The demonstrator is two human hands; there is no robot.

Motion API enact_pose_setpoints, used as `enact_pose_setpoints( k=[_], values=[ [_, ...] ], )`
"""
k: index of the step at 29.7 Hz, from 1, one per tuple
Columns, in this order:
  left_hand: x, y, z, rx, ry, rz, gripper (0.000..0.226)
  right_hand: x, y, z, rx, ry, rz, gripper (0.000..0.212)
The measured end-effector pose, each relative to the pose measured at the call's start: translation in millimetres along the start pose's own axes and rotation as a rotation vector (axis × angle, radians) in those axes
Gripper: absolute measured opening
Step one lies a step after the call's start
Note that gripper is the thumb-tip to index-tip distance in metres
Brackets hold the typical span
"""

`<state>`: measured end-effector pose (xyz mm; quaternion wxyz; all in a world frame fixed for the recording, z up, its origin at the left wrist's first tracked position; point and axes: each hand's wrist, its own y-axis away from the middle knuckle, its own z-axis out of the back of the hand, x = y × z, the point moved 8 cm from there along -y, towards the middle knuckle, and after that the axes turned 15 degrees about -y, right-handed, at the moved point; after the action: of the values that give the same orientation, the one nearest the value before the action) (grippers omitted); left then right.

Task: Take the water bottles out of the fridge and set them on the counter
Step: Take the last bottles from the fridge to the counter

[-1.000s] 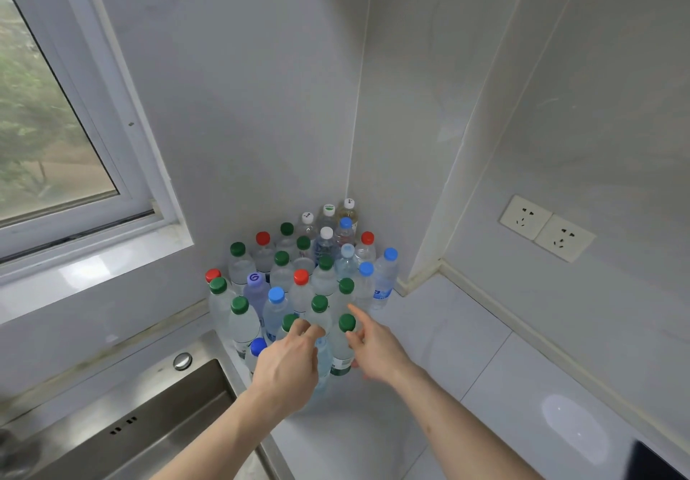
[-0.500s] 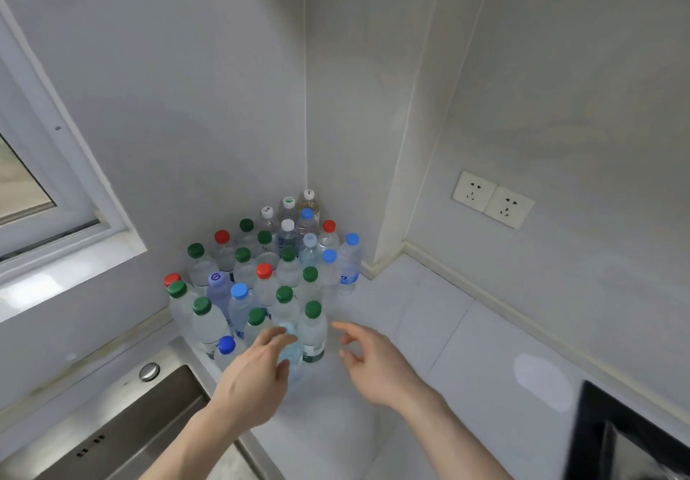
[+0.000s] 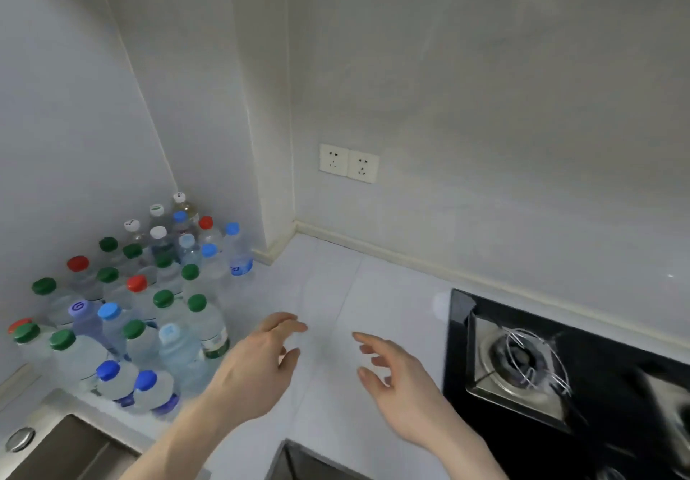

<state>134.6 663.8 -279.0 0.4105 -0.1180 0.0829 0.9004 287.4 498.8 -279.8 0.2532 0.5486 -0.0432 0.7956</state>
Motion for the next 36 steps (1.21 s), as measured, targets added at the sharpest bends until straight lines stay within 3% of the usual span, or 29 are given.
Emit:
enact_pose_setpoints(
  k=[7, 12, 17, 26, 36],
  values=[
    [-177, 13, -22, 0.026, 0.061, -0.316, 0.033, -49, 131, 122, -0.319, -0.054, -0.061, 0.050],
    [-334, 66, -45, 0.078, 0.078, -0.590, 0.035, -101, 281, 205, -0.566, -0.118, -0.136, 0.048],
    [-440, 120, -61, 0.072, 0.075, -0.782, 0.037, -132, 385, 252, -0.725, -0.144, -0.178, 0.047],
    [-626, 236, -89, 0.151, 0.056, -1.193, 0.037, -171, 587, 296, -1.114, -0.122, -0.276, 0.042],
    [-788, 339, -128, 0.237, 0.085, -1.619, 0.035, -196, 758, 305, -1.497, -0.098, -0.452, 0.041]
  ],
)
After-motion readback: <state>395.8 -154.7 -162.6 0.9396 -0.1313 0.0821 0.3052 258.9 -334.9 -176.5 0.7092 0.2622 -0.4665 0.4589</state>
